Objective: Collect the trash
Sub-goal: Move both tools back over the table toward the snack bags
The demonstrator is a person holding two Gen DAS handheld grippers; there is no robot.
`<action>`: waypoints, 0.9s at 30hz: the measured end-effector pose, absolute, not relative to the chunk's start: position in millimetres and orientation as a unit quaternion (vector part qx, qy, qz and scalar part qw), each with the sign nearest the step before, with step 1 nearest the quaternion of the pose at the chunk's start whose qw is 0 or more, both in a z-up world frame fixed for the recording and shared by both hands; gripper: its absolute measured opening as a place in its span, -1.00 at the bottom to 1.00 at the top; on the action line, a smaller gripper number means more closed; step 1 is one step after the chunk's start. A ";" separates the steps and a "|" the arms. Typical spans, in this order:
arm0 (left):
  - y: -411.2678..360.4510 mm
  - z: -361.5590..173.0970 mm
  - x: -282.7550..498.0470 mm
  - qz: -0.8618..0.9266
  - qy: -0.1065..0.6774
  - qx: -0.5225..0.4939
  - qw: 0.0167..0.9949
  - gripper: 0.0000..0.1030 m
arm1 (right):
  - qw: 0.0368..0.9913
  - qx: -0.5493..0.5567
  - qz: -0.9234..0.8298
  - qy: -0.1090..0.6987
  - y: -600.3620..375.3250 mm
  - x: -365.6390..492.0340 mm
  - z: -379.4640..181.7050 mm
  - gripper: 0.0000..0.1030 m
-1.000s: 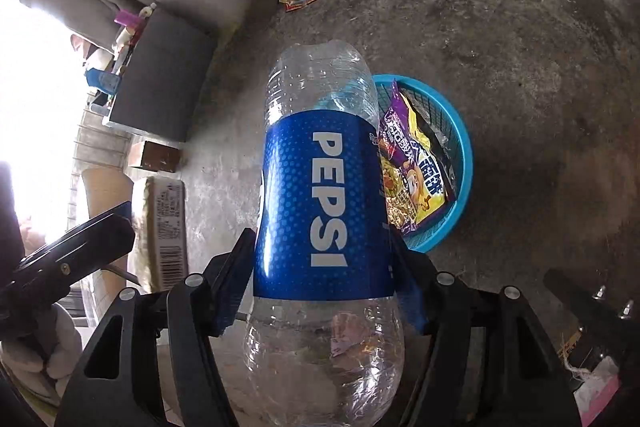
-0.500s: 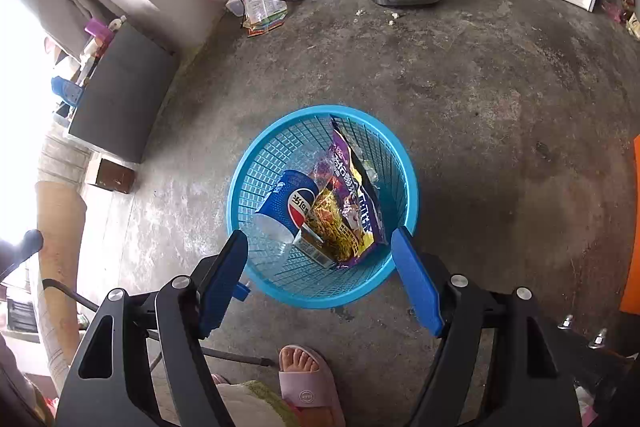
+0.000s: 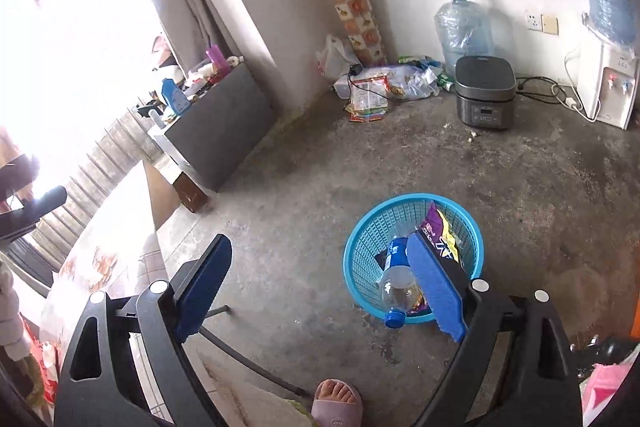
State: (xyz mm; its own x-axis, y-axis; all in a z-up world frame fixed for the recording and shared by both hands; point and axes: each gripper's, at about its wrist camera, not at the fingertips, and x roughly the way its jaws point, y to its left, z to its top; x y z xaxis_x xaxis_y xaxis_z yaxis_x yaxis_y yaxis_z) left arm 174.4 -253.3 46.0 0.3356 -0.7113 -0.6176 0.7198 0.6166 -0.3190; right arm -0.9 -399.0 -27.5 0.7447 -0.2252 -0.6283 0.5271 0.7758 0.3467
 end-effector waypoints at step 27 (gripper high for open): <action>260.3 77.3 50.8 -0.017 0.242 -0.216 0.946 0.78 | 0.910 0.245 0.138 0.304 -180.9 67.1 57.2 0.87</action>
State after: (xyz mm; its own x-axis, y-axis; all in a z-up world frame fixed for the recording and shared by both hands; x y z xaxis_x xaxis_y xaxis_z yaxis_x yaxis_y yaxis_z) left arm 50.8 260.3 77.3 0.8825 -0.1363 -0.4502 -0.0722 0.9065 -0.4160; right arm 67.1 -180.9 57.2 0.7773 0.4000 -0.4856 -0.1024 0.8419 0.5298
